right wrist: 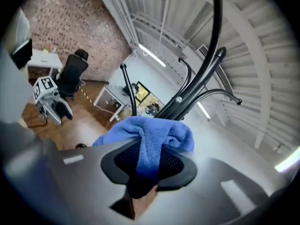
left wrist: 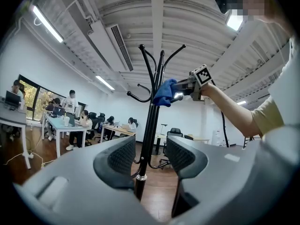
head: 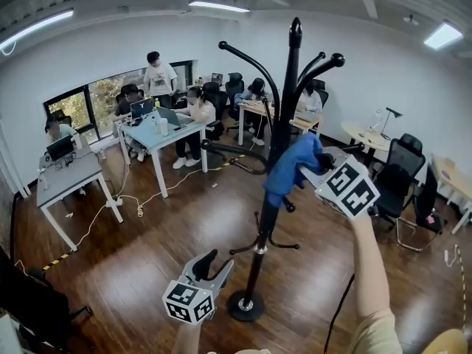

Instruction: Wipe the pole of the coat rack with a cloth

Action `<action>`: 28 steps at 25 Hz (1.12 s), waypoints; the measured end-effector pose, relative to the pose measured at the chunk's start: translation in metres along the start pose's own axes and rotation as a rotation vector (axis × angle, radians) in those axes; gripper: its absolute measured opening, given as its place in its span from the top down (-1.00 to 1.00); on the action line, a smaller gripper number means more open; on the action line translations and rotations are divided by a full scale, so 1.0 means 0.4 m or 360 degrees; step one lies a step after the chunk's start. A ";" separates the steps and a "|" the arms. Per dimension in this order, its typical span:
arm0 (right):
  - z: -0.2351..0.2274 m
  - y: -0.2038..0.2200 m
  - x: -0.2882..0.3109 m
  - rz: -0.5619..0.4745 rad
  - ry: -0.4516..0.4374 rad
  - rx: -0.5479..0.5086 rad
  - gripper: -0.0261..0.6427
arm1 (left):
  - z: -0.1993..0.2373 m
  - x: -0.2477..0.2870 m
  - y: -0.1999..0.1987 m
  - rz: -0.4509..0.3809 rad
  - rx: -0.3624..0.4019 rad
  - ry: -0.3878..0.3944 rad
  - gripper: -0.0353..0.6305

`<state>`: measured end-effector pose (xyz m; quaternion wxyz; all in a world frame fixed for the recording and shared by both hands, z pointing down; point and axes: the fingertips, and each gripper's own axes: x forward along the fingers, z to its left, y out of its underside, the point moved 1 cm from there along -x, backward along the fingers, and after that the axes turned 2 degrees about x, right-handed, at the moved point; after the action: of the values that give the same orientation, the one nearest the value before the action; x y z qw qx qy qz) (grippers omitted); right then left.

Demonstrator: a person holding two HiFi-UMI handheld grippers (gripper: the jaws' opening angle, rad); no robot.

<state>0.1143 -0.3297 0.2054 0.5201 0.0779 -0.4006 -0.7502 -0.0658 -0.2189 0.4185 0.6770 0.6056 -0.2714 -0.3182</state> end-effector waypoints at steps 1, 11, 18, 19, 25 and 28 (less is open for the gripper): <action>-0.005 0.011 -0.009 0.0058 0.0068 -0.0075 0.70 | -0.008 0.006 -0.001 0.0000 0.0001 0.0014 0.34; -0.179 0.140 -0.250 0.0287 0.0674 -0.0173 0.69 | -0.042 0.053 0.007 0.0002 -0.0002 0.0093 0.34; -0.141 0.285 -0.369 -0.0031 0.0899 0.0353 0.69 | -0.088 0.092 -0.015 -0.0054 0.0023 0.0136 0.34; -0.104 0.300 -0.372 -0.0184 0.0893 0.0461 0.69 | -0.090 0.091 -0.026 -0.0106 0.0027 0.0132 0.36; 0.157 0.394 -0.271 -0.0630 0.0742 0.0983 0.69 | -0.075 0.085 -0.097 -0.0299 0.0214 -0.0065 0.22; 0.285 0.423 -0.185 -0.0569 0.0578 0.1061 0.69 | -0.070 0.100 -0.082 -0.0281 0.0266 -0.0087 0.17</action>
<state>0.2079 -0.2312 0.3746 0.3902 0.4414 -0.5033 -0.6321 -0.0220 -0.2333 0.3819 0.5859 0.6725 -0.2610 -0.3692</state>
